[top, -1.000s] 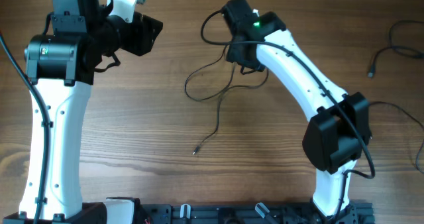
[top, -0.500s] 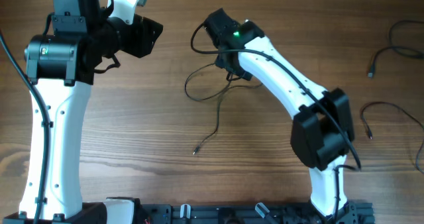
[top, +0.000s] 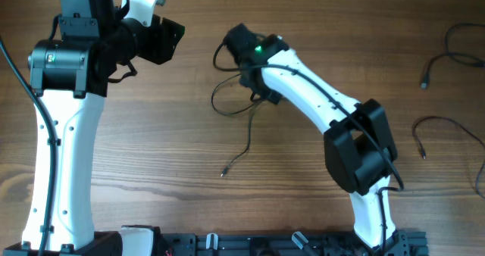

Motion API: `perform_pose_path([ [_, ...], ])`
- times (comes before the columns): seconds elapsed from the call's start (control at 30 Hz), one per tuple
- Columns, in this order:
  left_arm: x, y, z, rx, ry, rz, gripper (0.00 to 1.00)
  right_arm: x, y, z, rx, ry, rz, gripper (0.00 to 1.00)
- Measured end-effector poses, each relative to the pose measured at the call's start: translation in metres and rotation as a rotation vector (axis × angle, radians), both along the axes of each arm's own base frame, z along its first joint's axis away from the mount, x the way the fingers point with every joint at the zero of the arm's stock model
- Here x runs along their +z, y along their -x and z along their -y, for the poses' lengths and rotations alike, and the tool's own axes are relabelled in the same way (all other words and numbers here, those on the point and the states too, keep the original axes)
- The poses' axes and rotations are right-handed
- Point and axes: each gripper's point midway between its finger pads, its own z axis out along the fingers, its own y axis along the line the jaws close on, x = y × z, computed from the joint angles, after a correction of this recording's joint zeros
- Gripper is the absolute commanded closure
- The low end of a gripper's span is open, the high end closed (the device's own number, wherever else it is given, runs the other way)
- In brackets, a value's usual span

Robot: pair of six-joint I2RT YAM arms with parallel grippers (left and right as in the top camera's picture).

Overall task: Untangle cables
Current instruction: 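Move the right gripper down onto the cable loop and grasp it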

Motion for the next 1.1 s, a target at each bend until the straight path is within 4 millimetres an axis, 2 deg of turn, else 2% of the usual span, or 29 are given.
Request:
perform_pose_path([
  [0.13,0.000,0.000,-0.001,0.006,-0.005,0.001,0.47,-0.015,0.018,-0.009,-0.003,-0.002,-0.037,0.35],
  [0.3,0.000,-0.001,-0.002,0.009,-0.008,0.001,0.47,-0.022,0.031,-0.017,-0.013,-0.013,-0.060,0.34],
  [1.1,-0.003,0.002,-0.002,0.009,-0.010,-0.014,0.47,-0.023,0.029,-0.024,-0.054,-0.054,-0.048,0.34],
])
